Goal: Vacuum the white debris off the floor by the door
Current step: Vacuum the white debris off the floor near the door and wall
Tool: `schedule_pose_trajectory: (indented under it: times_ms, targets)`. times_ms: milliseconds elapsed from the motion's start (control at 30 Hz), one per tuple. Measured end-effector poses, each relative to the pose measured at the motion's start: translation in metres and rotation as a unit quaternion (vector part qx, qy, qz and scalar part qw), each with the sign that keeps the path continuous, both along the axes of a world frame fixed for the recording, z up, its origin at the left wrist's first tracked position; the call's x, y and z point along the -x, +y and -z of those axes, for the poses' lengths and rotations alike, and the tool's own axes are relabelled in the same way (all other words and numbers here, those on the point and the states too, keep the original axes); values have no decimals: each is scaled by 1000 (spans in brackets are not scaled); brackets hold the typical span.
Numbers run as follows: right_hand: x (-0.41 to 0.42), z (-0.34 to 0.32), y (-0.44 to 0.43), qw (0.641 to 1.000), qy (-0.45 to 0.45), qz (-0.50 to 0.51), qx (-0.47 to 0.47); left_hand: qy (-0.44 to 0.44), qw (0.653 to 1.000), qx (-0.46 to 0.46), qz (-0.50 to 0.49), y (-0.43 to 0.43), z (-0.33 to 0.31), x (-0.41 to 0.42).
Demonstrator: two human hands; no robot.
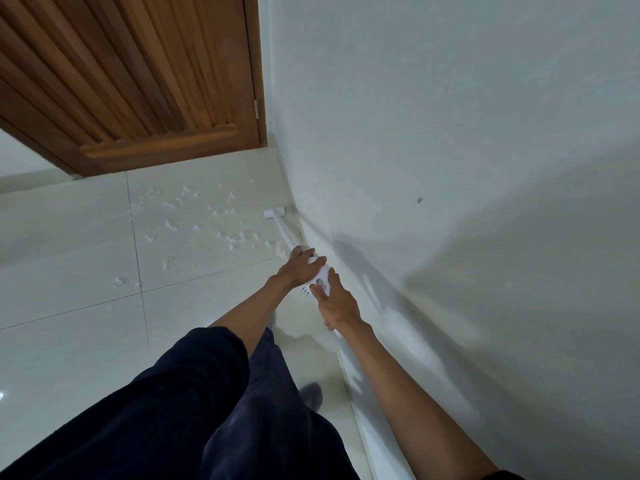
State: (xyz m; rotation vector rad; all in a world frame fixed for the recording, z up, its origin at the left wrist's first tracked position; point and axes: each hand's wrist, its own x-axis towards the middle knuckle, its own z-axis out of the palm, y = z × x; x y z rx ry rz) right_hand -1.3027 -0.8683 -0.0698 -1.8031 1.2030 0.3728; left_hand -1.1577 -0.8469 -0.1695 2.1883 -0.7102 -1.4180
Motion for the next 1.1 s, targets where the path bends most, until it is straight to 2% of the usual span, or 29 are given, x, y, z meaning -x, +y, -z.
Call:
schedule_pose_trajectory:
  times_ms: [133, 300, 467, 633, 767, 1100]
  targets:
    - [25, 0, 9, 1000, 15, -1, -19, 1, 1000, -3, 22, 12, -2, 28]
    - [43, -4, 19, 999, 22, -7, -41, 6, 1000, -3, -4, 23, -3, 48]
    - [50, 1, 24, 999, 25, -8, -34, -3, 1000, 2, 9, 27, -10, 56]
    - [45, 9, 24, 999, 39, -24, -8, -11, 1000, 3, 10, 22, 3, 50]
    - [30, 7, 11, 999, 31, -20, -11, -16, 1000, -2, -20, 12, 24, 33]
    - [-32, -4, -24, 999, 30, -4, -24, -17, 1000, 3, -25, -25, 34, -29]
